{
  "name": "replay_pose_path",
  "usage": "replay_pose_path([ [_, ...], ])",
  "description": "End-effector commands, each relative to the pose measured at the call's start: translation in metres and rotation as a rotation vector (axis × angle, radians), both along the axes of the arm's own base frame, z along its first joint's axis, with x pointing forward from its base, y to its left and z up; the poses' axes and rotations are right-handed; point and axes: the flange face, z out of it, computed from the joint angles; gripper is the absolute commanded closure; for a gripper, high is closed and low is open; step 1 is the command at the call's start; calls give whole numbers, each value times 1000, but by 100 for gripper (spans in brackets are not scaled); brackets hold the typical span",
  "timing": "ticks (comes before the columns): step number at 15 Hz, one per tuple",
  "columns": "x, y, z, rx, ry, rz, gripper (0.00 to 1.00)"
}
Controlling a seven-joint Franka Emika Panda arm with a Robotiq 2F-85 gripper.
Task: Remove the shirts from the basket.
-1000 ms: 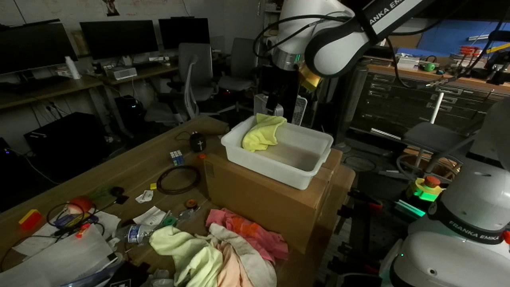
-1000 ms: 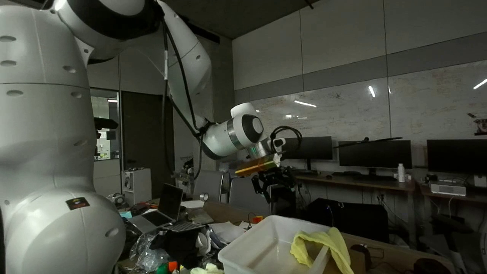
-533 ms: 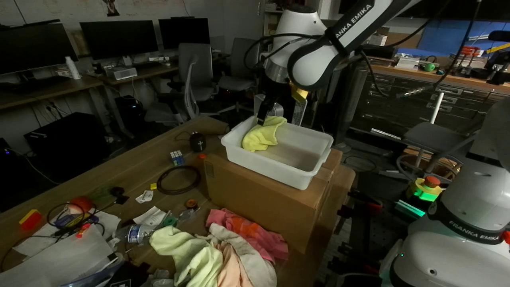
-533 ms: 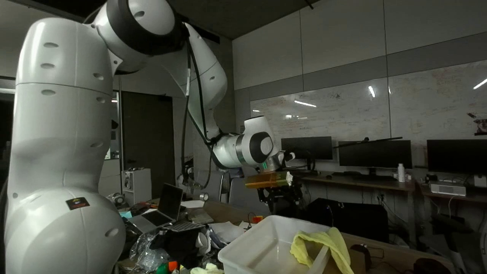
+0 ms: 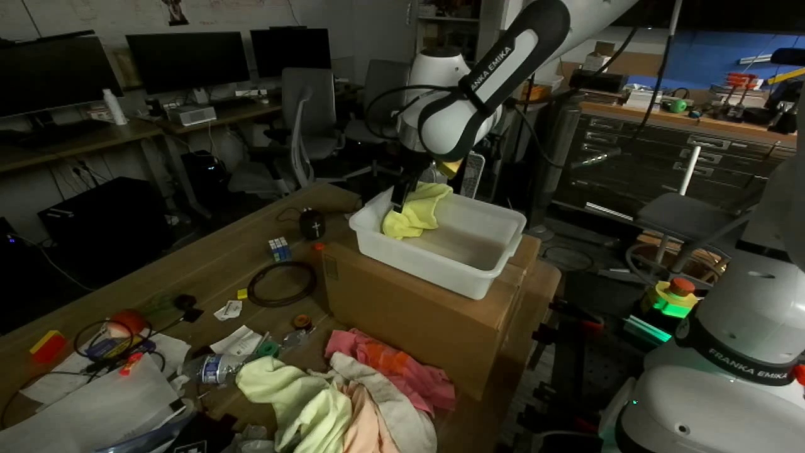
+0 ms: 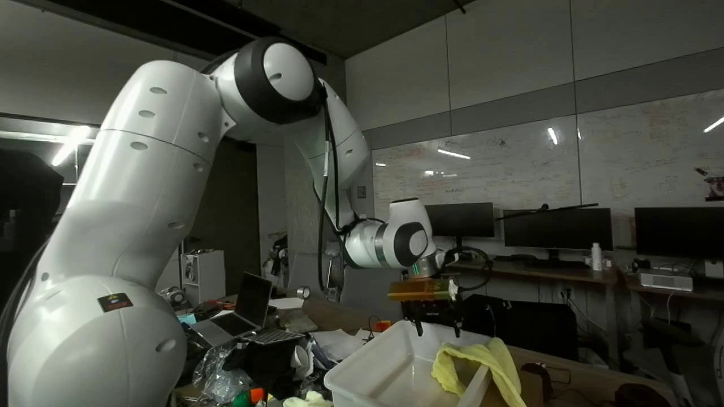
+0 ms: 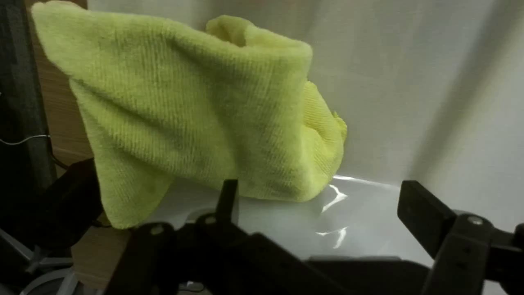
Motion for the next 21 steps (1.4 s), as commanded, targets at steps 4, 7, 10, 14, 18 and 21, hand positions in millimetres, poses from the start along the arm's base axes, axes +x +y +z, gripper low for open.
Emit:
replay_pose_path([
  [4, 33, -39, -46, -80, 44, -67, 0],
  [7, 34, -42, -72, -87, 76, -85, 0],
  [10, 31, -35, -102, -88, 99, -94, 12],
  [14, 23, -22, -128, -69, 134, -83, 50],
  [18, 16, -13, -140, -57, 143, -75, 80],
  [21, 7, -6, -143, -47, 127, -83, 98],
])
